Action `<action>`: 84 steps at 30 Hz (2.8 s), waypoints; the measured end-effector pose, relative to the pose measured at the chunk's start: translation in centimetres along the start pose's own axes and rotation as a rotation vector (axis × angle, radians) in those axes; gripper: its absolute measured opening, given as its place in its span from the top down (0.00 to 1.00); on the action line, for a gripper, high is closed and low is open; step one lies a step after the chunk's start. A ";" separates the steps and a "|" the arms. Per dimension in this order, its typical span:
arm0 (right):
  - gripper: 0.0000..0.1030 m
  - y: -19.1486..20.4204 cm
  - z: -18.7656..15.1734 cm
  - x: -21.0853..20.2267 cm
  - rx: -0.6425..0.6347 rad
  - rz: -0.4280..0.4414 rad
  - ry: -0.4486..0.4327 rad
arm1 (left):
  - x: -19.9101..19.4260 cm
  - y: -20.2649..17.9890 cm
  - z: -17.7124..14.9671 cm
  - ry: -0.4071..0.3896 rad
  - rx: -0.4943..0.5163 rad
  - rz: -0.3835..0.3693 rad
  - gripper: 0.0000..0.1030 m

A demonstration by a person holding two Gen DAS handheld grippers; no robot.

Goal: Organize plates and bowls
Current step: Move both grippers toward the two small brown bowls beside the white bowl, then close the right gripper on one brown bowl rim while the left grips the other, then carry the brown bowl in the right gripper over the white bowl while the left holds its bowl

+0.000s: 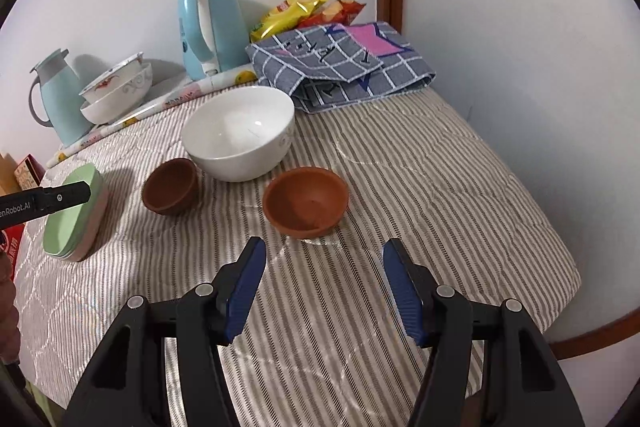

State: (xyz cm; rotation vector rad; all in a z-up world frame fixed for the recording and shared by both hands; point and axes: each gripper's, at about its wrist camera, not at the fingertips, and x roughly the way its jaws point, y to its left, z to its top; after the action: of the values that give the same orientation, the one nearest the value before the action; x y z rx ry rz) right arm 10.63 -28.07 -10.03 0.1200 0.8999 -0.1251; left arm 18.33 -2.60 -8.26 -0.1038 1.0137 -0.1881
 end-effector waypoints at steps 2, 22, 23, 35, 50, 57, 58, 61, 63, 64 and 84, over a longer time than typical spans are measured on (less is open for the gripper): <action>0.41 -0.3 0.3 0.6 0.001 -0.002 0.008 | 0.7 -0.1 0.2 0.006 -0.007 -0.003 0.60; 0.42 -2.8 3.0 7.7 0.045 0.052 0.085 | 7.3 -1.5 1.6 0.060 -0.047 0.037 0.54; 0.43 -2.9 3.1 8.0 0.047 0.058 0.088 | 7.6 -1.7 1.7 0.063 -0.051 0.040 0.54; 0.48 -3.0 3.1 10.0 -0.001 0.074 0.148 | 10.2 -2.9 1.7 0.102 -0.032 0.050 0.70; 0.75 -2.3 3.2 10.0 -0.032 0.115 0.133 | 10.4 -3.0 2.0 0.093 -0.048 0.040 0.82; 0.89 -2.0 3.1 9.5 -0.020 0.149 0.120 | 9.5 -3.4 1.7 0.081 -0.034 0.053 0.91; 0.90 -2.1 3.0 9.4 -0.014 0.150 0.117 | 9.2 -3.6 1.6 0.078 -0.026 0.055 0.92; 0.92 -2.2 2.6 8.6 0.003 0.154 0.102 | 8.2 -3.9 1.4 0.064 -0.017 0.047 0.92; 0.93 -2.2 2.3 8.0 0.004 0.159 0.095 | 7.6 -4.2 1.1 0.058 -0.007 0.052 0.92; 0.94 -2.2 2.2 7.9 0.004 0.162 0.093 | 7.4 -4.3 1.0 0.057 -0.003 0.049 0.92; 0.94 -1.7 0.8 1.8 0.047 0.137 0.014 | 0.9 -3.8 -0.3 -0.007 0.012 0.024 0.92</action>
State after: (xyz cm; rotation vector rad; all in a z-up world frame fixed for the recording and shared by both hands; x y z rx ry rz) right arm 12.06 -30.01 -11.02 0.2260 0.9002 -0.0177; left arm 18.12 -6.53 -8.53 -0.0815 1.0064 -0.1712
